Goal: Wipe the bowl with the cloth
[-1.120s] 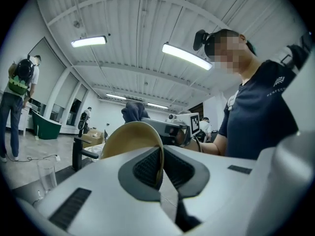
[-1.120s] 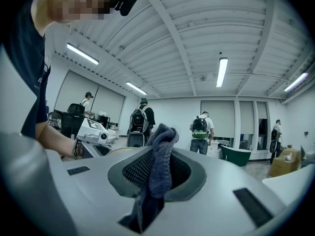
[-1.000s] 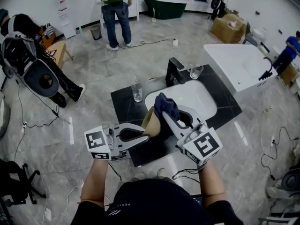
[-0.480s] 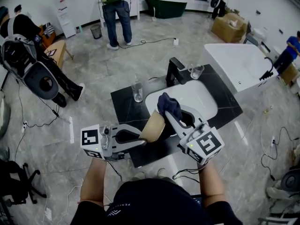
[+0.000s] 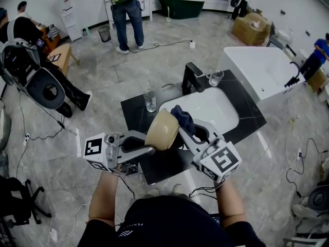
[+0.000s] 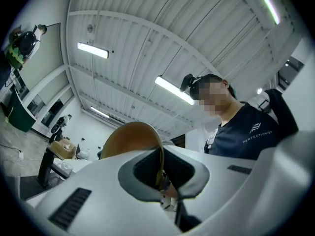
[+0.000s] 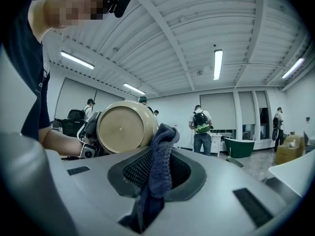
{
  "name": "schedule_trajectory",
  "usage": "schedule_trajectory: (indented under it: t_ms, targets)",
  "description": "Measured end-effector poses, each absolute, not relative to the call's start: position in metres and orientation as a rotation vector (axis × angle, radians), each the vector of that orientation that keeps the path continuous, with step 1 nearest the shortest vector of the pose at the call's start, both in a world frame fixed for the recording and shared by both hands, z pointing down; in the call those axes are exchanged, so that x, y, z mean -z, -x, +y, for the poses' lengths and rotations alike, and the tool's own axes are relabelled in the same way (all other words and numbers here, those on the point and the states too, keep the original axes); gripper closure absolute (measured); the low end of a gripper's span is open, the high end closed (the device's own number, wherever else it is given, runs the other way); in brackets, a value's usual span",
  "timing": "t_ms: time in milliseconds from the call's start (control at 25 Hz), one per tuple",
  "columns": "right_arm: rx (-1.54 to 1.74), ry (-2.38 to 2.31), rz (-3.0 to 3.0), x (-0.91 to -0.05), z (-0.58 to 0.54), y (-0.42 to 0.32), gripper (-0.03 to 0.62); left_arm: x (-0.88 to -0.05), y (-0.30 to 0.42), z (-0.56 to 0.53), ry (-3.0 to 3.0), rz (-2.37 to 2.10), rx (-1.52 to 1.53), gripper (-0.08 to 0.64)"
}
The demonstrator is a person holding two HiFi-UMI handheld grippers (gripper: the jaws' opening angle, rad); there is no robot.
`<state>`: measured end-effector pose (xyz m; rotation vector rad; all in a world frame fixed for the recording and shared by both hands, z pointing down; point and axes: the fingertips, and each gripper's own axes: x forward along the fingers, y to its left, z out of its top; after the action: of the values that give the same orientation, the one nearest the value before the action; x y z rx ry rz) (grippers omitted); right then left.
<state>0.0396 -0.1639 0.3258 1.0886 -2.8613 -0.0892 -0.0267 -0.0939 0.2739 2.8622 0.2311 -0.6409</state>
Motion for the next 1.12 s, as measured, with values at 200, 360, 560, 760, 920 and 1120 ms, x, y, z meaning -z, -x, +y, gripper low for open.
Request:
schedule_trajectory:
  t_ms: [200,360,560,760,920,1120]
  targets:
    - [0.045,-1.083,-2.858,-0.336,-0.165,-0.037,0.523,-0.27,0.024,-0.103,-2.855,0.194,0.679,0.545]
    - [0.028,-1.085,-2.857,-0.339,-0.164,-0.036,0.523,-0.266,0.02,-0.108,-2.864,0.167,0.69,0.545]
    - [0.008,-1.069,-2.85,-0.346,-0.16,-0.031,0.523,-0.263,0.017,-0.119,-2.869,0.088,0.706,0.545]
    - [0.013,-1.051,-2.835,-0.353,-0.152,-0.026,0.523,-0.262,0.015,-0.128,-2.881,-0.005,0.708,0.543]
    - [0.011,-1.038,-2.846,-0.35,-0.144,-0.019,0.523,-0.263,0.014,-0.13,-2.898,-0.073,0.703,0.543]
    - [0.018,-1.022,-2.852,-0.349,-0.137,-0.016,0.523,-0.266,0.013,-0.134,-2.908,-0.152,0.69,0.545]
